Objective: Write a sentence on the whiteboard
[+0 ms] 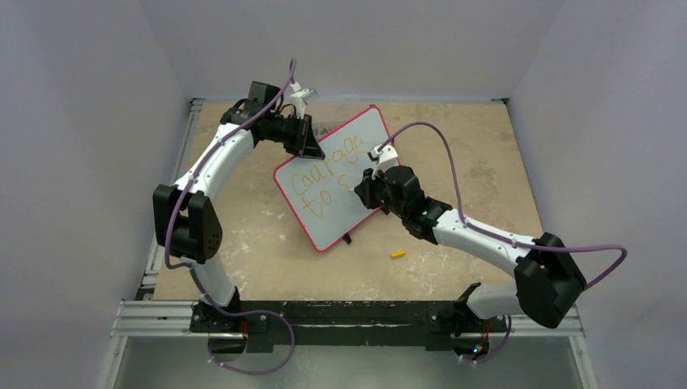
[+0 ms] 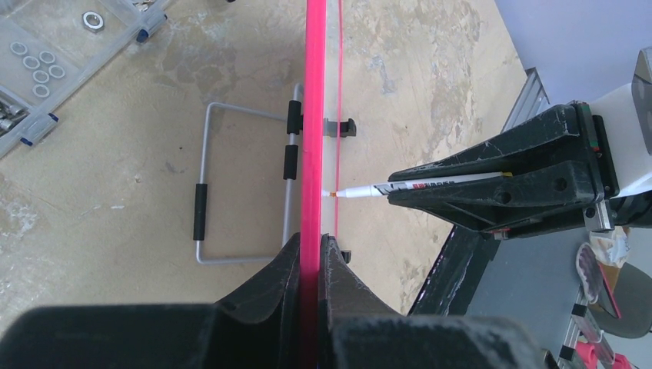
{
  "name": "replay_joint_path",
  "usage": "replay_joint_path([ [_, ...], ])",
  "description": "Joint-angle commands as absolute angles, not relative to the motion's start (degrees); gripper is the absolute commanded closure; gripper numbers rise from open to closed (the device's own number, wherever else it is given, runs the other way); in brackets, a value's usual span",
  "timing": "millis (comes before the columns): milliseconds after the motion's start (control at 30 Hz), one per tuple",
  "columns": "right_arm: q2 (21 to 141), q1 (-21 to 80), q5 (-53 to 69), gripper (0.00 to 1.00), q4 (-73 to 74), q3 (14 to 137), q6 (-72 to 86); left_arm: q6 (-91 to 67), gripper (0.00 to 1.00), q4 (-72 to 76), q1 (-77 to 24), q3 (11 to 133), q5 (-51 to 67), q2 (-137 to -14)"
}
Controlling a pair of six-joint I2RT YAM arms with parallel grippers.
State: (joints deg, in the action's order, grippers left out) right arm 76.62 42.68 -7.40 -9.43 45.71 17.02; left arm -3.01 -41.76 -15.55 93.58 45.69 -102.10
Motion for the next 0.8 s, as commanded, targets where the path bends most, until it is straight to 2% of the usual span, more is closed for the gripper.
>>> replay_joint_path([
  [0,76.7,42.4,-4.7,1.00,-9.0,45.0,16.3,-1.4,1.00,-45.8,-17.3,92.1,41.7,-101.6],
  [467,79.9,42.4,-0.1,1.00,-10.4,50.4,14.9,-1.4,1.00,-45.8,-17.4,92.1,41.7,-101.5],
  [767,75.4,42.4,2.8,1.00,-11.8,51.1,16.6,-1.4,1.00,-45.8,-17.4,92.2,41.5,-101.4],
])
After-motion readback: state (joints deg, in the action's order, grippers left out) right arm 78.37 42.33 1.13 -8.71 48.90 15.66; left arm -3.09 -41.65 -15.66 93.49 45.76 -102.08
